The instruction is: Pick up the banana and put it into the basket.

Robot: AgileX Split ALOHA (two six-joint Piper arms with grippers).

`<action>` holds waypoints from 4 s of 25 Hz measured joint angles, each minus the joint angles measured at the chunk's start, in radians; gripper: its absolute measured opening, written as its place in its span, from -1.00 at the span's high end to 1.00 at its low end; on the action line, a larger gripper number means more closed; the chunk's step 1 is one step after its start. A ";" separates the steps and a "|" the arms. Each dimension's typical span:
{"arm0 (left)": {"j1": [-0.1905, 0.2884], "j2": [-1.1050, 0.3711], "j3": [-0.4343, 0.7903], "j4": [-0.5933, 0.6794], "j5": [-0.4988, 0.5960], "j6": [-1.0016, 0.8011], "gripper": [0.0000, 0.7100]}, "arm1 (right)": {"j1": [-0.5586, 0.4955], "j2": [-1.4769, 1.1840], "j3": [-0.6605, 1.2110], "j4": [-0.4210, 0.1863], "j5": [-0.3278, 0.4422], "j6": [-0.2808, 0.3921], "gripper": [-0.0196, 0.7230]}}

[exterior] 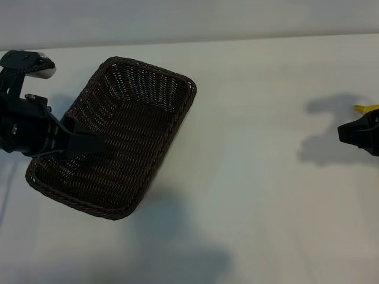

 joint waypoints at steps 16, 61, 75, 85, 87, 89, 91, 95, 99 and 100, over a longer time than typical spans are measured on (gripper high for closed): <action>0.000 0.000 0.000 0.000 0.000 0.000 -0.57 | 0.000 0.000 0.000 0.000 0.000 0.000 -0.62; 0.000 -0.115 -0.042 0.535 0.162 -1.545 -0.57 | 0.000 0.000 0.000 0.000 -0.001 0.016 -0.62; -0.060 -0.100 0.112 0.519 0.080 -1.658 -0.57 | 0.000 0.000 0.000 0.000 -0.002 0.016 -0.62; -0.060 -0.100 0.200 0.519 -0.068 -1.675 -0.57 | 0.000 0.000 0.000 0.000 -0.002 0.016 -0.62; -0.060 -0.100 0.200 0.519 -0.088 -1.669 -0.57 | 0.000 0.000 0.000 0.000 -0.002 0.017 -0.62; -0.060 -0.100 0.200 0.519 -0.108 -1.662 -0.57 | 0.000 0.000 0.000 0.006 -0.002 0.017 -0.62; -0.060 -0.100 0.200 0.519 -0.119 -1.661 -0.57 | 0.000 0.000 0.000 0.010 -0.002 0.017 -0.62; -0.060 -0.100 0.200 0.519 -0.125 -1.661 -0.57 | 0.000 0.000 0.000 0.012 -0.002 0.017 -0.62; -0.061 -0.094 0.201 0.519 -0.149 -1.661 -0.57 | 0.000 0.000 0.000 0.012 -0.002 0.017 -0.62; -0.061 -0.086 0.201 0.519 -0.152 -1.661 -0.57 | 0.000 0.000 0.000 0.013 -0.002 0.017 -0.62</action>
